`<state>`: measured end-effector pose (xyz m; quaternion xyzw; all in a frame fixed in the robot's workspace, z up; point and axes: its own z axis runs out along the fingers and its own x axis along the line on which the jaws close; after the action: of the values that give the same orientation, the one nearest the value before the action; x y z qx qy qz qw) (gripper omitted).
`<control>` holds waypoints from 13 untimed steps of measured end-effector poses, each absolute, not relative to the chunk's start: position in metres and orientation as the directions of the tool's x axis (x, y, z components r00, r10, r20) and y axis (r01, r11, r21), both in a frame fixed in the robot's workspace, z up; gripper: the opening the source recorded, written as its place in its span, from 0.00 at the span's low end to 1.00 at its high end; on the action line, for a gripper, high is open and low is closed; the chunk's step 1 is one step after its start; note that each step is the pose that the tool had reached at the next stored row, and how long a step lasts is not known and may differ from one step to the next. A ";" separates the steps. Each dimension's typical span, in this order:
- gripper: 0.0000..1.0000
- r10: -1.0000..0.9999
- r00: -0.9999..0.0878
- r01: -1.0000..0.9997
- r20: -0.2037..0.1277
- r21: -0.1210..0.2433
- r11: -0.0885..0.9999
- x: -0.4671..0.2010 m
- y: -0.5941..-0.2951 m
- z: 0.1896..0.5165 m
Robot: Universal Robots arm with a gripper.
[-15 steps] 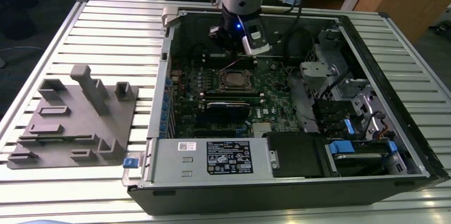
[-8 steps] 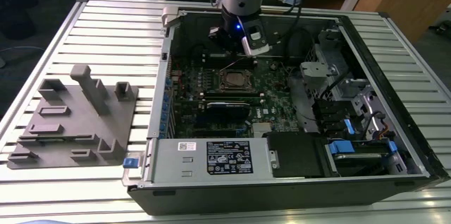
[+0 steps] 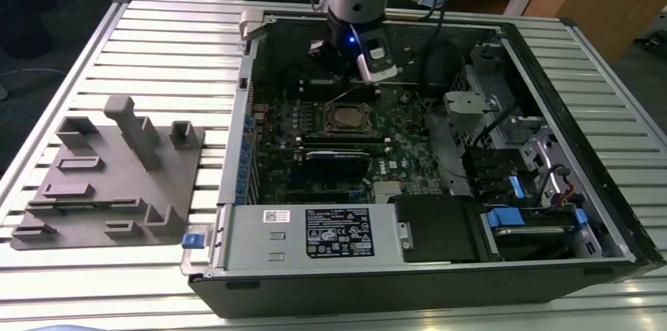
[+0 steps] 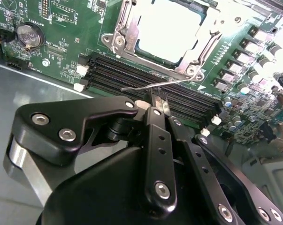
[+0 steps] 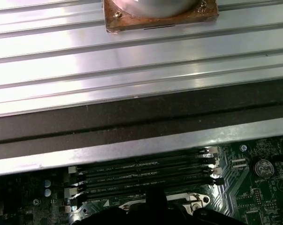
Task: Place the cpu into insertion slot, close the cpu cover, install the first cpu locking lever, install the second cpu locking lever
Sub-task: 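Install the first cpu locking lever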
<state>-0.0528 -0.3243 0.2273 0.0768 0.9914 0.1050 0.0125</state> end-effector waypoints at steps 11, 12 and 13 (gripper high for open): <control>0.11 0.155 -0.988 0.150 -0.011 0.194 0.969 -0.052 -0.323 0.225; 0.11 0.155 -0.988 0.150 -0.011 0.194 0.969 -0.052 -0.323 0.225; 0.11 0.155 -0.988 0.150 -0.011 0.194 0.969 -0.052 -0.323 0.225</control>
<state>-0.0516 -0.3228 0.2248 0.0769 0.9922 0.0969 0.0131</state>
